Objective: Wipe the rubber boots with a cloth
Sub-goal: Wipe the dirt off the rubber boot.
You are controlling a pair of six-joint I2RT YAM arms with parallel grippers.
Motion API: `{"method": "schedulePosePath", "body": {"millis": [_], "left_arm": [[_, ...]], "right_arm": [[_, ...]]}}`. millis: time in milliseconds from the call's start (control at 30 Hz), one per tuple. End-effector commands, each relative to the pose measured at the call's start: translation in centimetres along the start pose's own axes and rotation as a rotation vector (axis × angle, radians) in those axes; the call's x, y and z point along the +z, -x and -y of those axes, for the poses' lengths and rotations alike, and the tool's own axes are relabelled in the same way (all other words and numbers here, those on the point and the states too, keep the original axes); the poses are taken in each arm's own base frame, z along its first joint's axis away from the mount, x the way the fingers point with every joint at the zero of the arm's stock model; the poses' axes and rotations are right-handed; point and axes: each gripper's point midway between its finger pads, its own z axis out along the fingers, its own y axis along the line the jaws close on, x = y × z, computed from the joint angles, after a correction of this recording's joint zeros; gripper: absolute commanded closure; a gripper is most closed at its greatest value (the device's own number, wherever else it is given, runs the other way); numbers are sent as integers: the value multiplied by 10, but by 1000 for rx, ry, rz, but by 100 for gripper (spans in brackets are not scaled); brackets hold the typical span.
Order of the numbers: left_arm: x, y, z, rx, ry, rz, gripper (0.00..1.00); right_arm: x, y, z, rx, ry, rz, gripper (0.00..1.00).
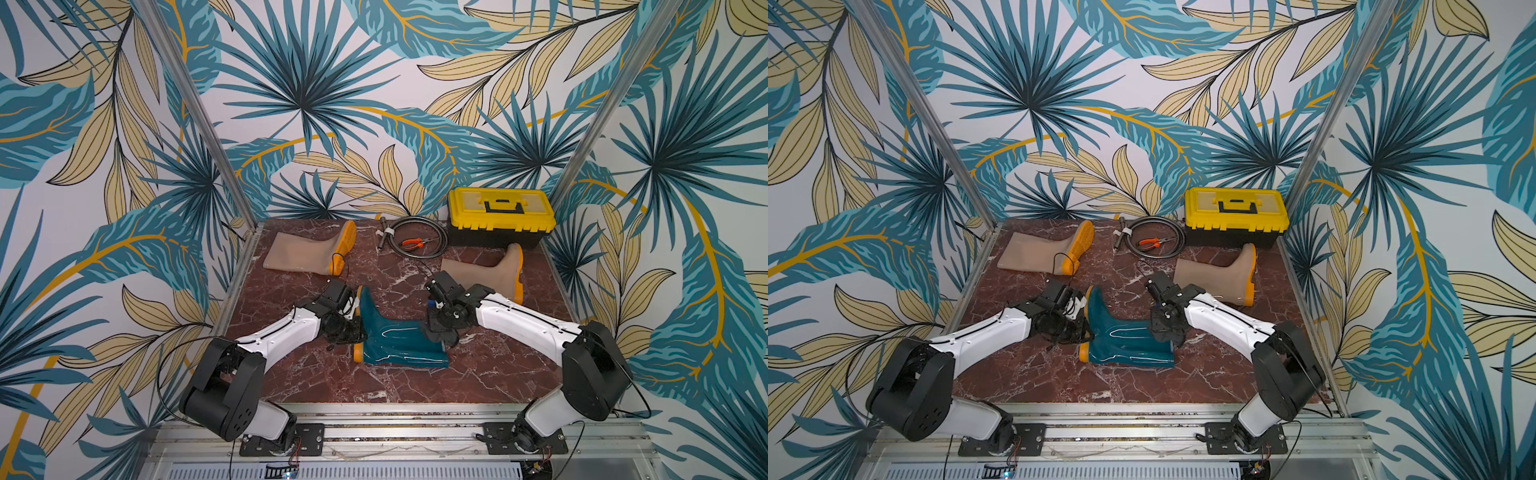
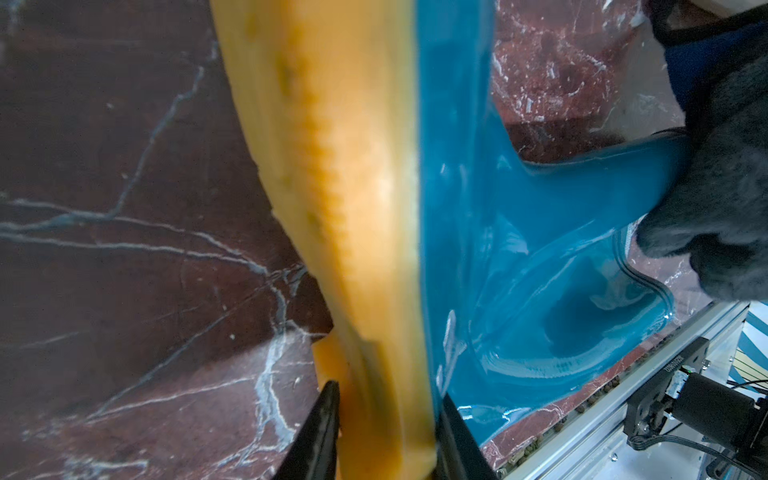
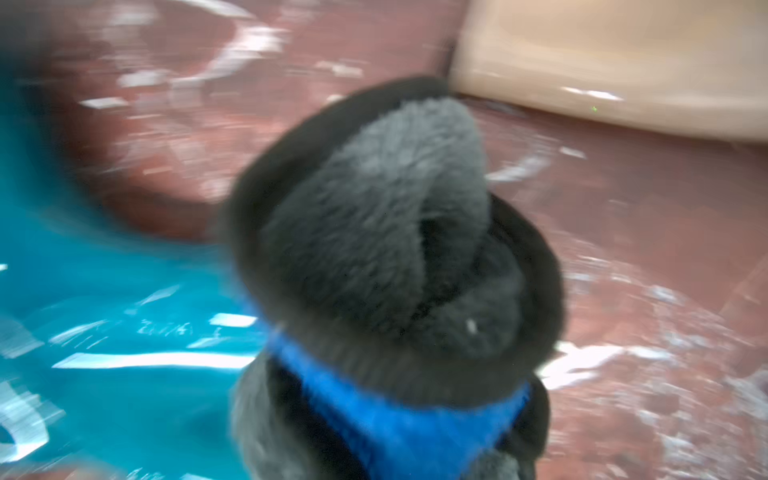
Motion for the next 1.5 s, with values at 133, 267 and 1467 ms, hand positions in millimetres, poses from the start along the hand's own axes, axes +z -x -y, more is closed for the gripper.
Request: {"method": "schedulePosePath", "body": {"millis": [133,267,1467], "left_arm": [[3,0,14,-20,-88,1,100],[1,-2,17,-29,-101,-1,100],[5,5,54,-88,-199,40,54]], "right_arm": [[13,17,-127,-74,270,19,100],[48,6,-137,-80,267,-48,100],[25,2,-113,-44,233,-18,100]]}}
